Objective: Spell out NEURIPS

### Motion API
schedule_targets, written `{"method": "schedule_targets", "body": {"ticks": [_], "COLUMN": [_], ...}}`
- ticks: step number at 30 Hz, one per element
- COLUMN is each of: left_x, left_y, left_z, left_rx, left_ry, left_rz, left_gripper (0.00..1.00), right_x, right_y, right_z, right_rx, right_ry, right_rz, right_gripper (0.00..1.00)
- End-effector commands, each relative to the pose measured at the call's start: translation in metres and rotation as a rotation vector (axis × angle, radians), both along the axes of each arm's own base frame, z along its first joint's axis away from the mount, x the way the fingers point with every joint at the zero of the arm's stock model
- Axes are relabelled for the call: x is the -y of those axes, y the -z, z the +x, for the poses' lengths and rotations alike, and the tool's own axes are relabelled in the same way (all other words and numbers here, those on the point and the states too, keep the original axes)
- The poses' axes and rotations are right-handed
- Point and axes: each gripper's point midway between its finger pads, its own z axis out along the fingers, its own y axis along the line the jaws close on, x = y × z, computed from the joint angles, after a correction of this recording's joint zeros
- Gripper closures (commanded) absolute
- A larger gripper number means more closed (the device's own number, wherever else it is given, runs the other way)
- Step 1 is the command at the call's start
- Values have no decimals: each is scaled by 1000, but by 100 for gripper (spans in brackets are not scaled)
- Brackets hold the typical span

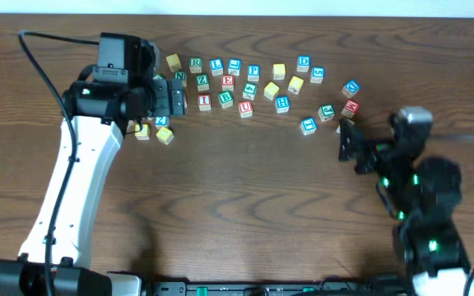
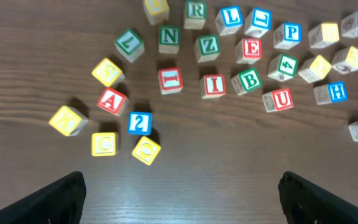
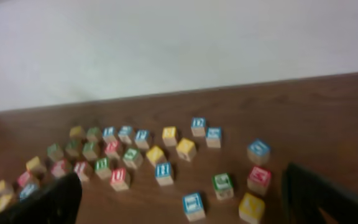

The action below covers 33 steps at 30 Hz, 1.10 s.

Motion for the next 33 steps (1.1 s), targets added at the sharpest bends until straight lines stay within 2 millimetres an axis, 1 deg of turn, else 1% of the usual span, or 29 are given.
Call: {"method": "schedule_targets", "body": {"ticks": [1, 4, 6, 11, 14, 16, 18, 21, 23, 26, 30, 33], "left_x": [-11, -19, -23, -24, -24, -24, -24, -24, -24, -24, -24, -24], "left_y": [-32, -45, -49, -48, -48, -48, -47, -47, -46, -44, -39, -35], "left_z": [8, 9, 10, 10, 10, 10, 10, 10, 10, 10, 8, 8], "left_rx": [68, 84, 94, 89, 90, 89, 88, 86, 84, 75, 55, 41], "left_ry": [-25, -48, -58, -60, -61, -61, -60, -60, -60, -60, -59, -59], "left_rz": [13, 11, 10, 11, 11, 11, 11, 11, 11, 12, 13, 14], "left_gripper": [2, 2, 2, 3, 2, 2, 2, 2, 3, 2, 2, 2], "right_x": [-15, -26, -32, -41, -53, -59, -64, -73, -78, -82, -78, -79], "right_y": [-17, -19, -20, -18, -19, -14, -8, 10, 25, 40, 52, 53], "right_z": [22, 46, 61, 96, 115, 127, 135, 143, 144, 145, 149, 151], "right_rx": [-45, -151, -219, -373, -424, -466, -497, -570, -617, -654, -677, -676], "right_ry": [-88, -141, -169, -198, -266, -282, -302, -319, -329, -334, -310, -311], "right_rz": [-11, -20, -28, -28, -27, -33, -53, -63, -65, -71, -89, -89], "right_gripper": [1, 1, 1, 1, 1, 1, 1, 1, 1, 1, 1, 1]}}
